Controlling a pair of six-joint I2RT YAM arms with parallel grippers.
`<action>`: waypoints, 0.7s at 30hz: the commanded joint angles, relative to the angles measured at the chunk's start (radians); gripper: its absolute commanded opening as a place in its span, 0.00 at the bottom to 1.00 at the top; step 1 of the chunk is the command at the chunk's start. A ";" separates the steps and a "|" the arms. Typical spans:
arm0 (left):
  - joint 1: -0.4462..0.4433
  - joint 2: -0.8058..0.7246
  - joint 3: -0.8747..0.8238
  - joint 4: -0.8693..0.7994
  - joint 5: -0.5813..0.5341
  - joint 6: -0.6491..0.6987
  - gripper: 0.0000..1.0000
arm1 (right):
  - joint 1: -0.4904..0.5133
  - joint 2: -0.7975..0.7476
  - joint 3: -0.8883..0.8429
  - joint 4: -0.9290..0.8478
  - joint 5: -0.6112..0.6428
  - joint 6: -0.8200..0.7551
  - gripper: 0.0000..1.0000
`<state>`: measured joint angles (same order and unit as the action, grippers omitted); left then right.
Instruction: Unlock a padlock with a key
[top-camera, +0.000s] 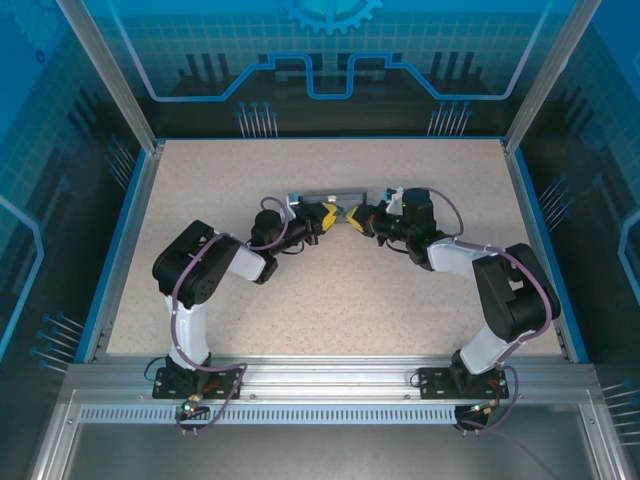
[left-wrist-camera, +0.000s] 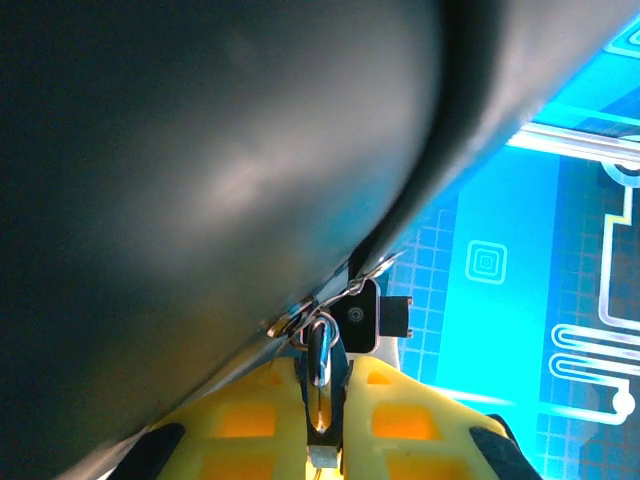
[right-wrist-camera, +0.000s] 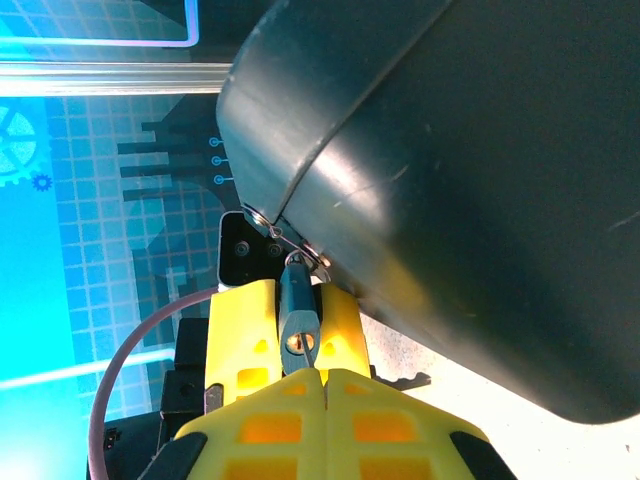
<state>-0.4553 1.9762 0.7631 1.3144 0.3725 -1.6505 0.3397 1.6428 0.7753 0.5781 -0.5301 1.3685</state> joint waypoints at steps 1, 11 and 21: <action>-0.011 -0.007 0.012 0.085 0.012 0.008 0.00 | 0.010 0.030 0.007 0.037 0.045 0.027 0.00; -0.020 -0.002 0.016 0.085 0.006 0.011 0.00 | 0.062 0.044 -0.004 0.158 0.113 0.218 0.00; -0.020 0.003 0.016 0.085 0.008 0.013 0.00 | 0.079 0.010 -0.005 0.106 0.155 0.208 0.00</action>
<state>-0.4530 1.9778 0.7631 1.3140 0.3038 -1.6501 0.3988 1.6730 0.7700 0.6743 -0.4004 1.5787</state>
